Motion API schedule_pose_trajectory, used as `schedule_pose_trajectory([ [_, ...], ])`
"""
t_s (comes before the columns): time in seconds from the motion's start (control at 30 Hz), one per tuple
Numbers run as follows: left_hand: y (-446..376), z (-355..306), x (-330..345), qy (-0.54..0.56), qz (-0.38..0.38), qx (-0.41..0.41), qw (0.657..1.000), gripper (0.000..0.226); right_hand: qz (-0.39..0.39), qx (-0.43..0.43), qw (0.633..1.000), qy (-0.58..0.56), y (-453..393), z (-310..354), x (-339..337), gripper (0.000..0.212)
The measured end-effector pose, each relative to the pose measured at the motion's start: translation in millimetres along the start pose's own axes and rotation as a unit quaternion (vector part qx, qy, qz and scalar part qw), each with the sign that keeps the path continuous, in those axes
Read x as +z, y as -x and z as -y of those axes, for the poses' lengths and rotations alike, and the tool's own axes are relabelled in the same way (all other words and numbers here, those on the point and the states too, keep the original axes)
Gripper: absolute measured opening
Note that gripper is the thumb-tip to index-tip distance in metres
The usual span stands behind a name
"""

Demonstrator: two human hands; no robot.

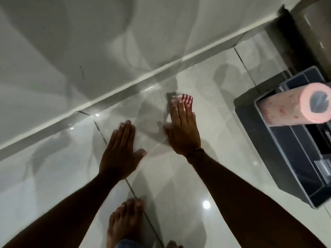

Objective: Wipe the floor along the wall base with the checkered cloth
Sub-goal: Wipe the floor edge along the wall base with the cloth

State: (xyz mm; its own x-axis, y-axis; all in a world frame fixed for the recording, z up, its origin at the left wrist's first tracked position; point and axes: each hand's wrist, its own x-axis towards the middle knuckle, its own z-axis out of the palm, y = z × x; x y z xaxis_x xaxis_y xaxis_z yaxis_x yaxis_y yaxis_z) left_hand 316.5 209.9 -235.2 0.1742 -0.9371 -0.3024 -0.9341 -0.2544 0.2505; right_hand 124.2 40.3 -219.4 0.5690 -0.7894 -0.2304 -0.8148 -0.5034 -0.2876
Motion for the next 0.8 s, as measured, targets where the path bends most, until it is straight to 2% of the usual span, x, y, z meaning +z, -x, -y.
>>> schedule_pose_trajectory([
  [0.1,-1.9,7.8,9.8,-0.014,-0.032,0.027,0.999,0.095,-0.018,0.026,0.999,-0.027,-24.1,-19.5,-4.1,0.071],
  [0.27,-4.5,11.0,13.6,-0.016,-0.029,0.018,0.999,0.101,-0.078,0.146,0.986,-0.021,-106.5,-89.8,-45.8,0.070],
  [0.37,-5.1,11.5,15.6,-0.017,-0.037,0.021,0.999,0.103,-0.044,0.243,0.967,-0.063,-163.6,-142.1,-83.9,0.072],
  [0.43,-5.3,14.5,18.6,-0.011,-0.040,0.025,0.999,0.104,-0.005,0.263,0.962,-0.066,-191.1,-168.9,-105.0,0.072],
  [0.53,-4.6,18.2,21.3,-0.009,-0.039,0.022,0.999,0.107,-0.004,0.243,0.970,-0.018,-203.7,-183.9,-114.0,0.073],
  [0.6,-4.2,17.5,21.2,-0.015,-0.036,0.020,0.999,0.108,-0.027,0.184,0.981,0.050,-196.3,-178.9,-107.3,0.071],
  [0.8,-4.4,12.0,16.2,-0.015,-0.036,0.022,0.999,0.103,-0.040,0.055,0.995,0.075,-155.4,-107.6,-75.8,0.078],
])
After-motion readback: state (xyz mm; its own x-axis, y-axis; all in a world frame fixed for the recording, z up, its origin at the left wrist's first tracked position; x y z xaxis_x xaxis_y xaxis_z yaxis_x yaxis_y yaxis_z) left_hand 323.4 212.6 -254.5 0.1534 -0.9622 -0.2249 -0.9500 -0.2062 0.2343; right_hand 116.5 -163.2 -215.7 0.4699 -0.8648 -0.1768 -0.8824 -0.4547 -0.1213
